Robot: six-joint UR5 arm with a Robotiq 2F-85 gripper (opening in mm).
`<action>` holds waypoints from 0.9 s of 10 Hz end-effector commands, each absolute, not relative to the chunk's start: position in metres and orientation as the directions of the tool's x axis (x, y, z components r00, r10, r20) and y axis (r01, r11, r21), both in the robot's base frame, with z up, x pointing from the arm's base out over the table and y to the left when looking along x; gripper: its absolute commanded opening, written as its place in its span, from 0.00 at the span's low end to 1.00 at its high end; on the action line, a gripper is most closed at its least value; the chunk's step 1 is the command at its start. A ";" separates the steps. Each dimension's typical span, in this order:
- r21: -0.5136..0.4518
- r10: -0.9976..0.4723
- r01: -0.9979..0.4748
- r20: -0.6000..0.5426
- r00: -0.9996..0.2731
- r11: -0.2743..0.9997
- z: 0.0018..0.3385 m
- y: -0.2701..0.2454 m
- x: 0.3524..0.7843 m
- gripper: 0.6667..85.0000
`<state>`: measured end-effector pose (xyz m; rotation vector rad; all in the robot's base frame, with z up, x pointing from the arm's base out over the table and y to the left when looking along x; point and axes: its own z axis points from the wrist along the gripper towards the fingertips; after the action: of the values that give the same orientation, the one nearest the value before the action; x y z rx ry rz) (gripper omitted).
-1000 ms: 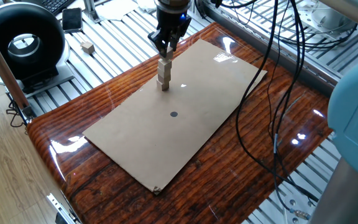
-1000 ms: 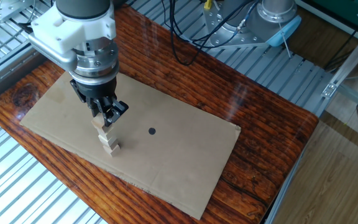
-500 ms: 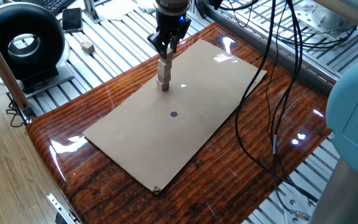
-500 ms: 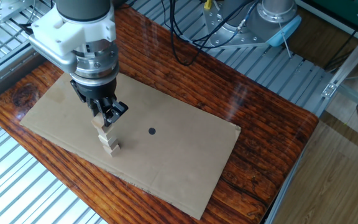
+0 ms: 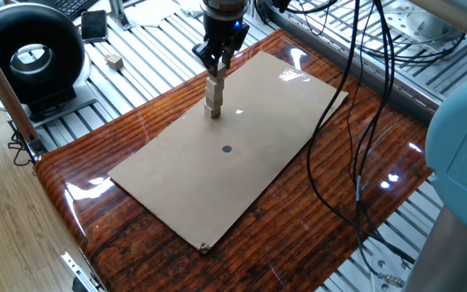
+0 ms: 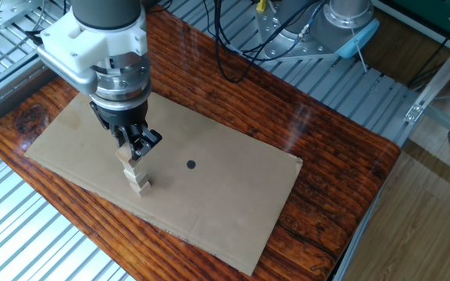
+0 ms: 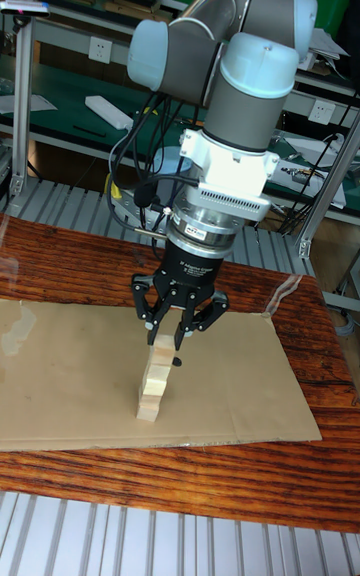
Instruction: Stack the blocks in a vertical line of five
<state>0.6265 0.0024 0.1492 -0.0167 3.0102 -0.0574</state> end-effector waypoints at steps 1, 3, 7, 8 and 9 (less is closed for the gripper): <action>-0.029 0.000 0.004 -0.131 -0.991 1.000 0.150 0.004 0.628 0.00; -0.029 0.003 0.007 -0.131 -0.991 1.000 0.149 0.004 0.628 0.00; -0.024 0.015 0.018 -0.126 -0.992 1.000 0.148 0.005 0.627 0.00; -0.024 0.015 0.018 -0.126 -0.992 1.000 0.148 0.005 0.627 0.00; -0.024 0.021 0.024 -0.123 -0.992 0.999 0.148 0.005 0.626 0.00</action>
<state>0.6263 0.0030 0.1474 0.0148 3.0164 -0.0574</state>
